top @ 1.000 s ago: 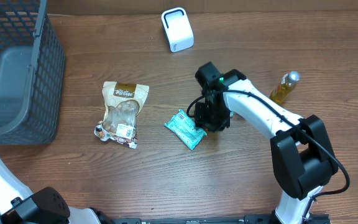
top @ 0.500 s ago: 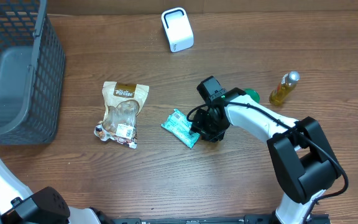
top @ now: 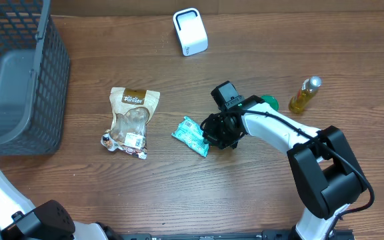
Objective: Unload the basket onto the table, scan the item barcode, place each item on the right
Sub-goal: 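Lower the right gripper and close it on the tissue pack's end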
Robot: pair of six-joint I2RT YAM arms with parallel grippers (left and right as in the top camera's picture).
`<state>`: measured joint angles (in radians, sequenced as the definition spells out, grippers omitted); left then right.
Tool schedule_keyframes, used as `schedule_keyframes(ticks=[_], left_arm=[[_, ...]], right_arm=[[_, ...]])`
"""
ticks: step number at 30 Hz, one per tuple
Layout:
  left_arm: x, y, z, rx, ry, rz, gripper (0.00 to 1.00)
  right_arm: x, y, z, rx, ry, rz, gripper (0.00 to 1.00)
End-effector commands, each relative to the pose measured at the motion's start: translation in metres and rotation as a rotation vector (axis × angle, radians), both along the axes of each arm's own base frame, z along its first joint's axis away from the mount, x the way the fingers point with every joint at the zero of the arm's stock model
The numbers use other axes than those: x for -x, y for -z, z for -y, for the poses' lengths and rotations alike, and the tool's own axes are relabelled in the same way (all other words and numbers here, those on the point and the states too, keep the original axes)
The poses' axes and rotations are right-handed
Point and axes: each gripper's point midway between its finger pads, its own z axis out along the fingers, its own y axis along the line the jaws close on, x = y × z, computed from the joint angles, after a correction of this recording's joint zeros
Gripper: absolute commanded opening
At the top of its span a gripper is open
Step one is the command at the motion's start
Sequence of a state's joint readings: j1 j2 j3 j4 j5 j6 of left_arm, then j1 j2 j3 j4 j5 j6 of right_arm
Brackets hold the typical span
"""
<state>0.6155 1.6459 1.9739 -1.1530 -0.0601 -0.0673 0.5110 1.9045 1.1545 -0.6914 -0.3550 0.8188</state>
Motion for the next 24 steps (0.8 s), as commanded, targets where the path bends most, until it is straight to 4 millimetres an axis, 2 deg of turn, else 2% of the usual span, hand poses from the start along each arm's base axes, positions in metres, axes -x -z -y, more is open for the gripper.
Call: schedule_keyframes(ticks=[1,6,9,16,20,24], left_arm=[[-0.002,-0.005,0.0,-0.014,0.019,0.005,1.0],[-0.002,-0.005,0.0,-0.014,0.018,0.004,0.99],[-0.002,-0.005,0.0,-0.014,0.019,0.004,0.99],[-0.002,-0.005,0.0,-0.014,0.019,0.004,0.99],[-0.002,-0.005,0.0,-0.014,0.019,0.005,0.99],[-0.002,-0.005,0.0,-0.014,0.019,0.004,1.0]], right_arm=[[-0.017,-0.004,0.012,0.05,-0.085,0.115,0.04],[-0.034,-0.044,0.002,0.005,-0.232,0.291,0.04],[-0.039,-0.057,0.0,-0.007,-0.269,0.349,0.04],[-0.048,-0.071,-0.009,-0.039,-0.384,0.456,0.04],[-0.043,-0.077,-0.018,-0.093,-0.492,0.493,0.04],[-0.041,-0.078,-0.021,-0.108,-0.511,0.496,0.04]])
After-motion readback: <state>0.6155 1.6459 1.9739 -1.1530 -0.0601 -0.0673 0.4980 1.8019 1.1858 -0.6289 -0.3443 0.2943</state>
